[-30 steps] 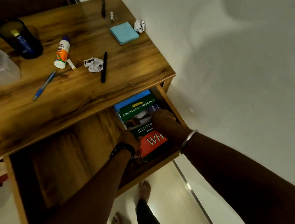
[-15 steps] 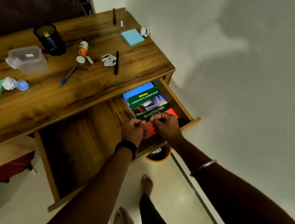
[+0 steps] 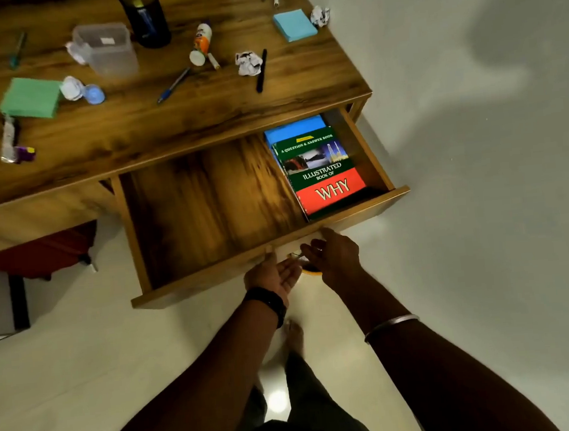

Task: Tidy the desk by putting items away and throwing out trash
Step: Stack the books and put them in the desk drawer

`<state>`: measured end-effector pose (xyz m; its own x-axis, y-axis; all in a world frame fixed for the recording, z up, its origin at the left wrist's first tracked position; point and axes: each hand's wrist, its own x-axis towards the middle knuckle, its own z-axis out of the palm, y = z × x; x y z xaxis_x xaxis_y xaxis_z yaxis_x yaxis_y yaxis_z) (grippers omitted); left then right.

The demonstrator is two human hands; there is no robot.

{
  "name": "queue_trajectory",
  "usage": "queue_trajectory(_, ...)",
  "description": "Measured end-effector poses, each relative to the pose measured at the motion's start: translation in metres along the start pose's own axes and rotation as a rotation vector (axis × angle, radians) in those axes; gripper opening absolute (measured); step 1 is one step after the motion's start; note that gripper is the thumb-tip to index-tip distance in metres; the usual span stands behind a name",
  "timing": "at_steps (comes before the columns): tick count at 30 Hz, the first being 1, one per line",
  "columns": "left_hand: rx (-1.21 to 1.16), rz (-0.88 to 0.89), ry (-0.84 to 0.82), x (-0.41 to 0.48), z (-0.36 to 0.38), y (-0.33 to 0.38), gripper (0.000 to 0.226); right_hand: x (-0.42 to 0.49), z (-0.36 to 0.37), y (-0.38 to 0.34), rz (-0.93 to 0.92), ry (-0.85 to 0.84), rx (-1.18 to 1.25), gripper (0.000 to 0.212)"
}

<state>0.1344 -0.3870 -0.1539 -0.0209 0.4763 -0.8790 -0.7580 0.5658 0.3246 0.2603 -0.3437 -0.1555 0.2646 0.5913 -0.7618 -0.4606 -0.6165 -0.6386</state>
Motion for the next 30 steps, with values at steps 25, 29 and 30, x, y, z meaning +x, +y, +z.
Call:
queue_trajectory(25,-0.358,0.3,0.062,0.088,0.069,0.138,0.016,0.105,0.128,-0.081,0.044,-0.282,-0.016,0.03)
queue_trajectory(29,-0.376,0.308,0.058,0.103,0.079,0.17,0.033,0.126,0.163,-0.096,0.034,-0.26,-0.006,0.032)
queue_trajectory(30,-0.374,0.308,0.058,0.106,0.083,0.178,0.035,0.129,0.17,-0.1,0.028,-0.263,-0.006,0.032)
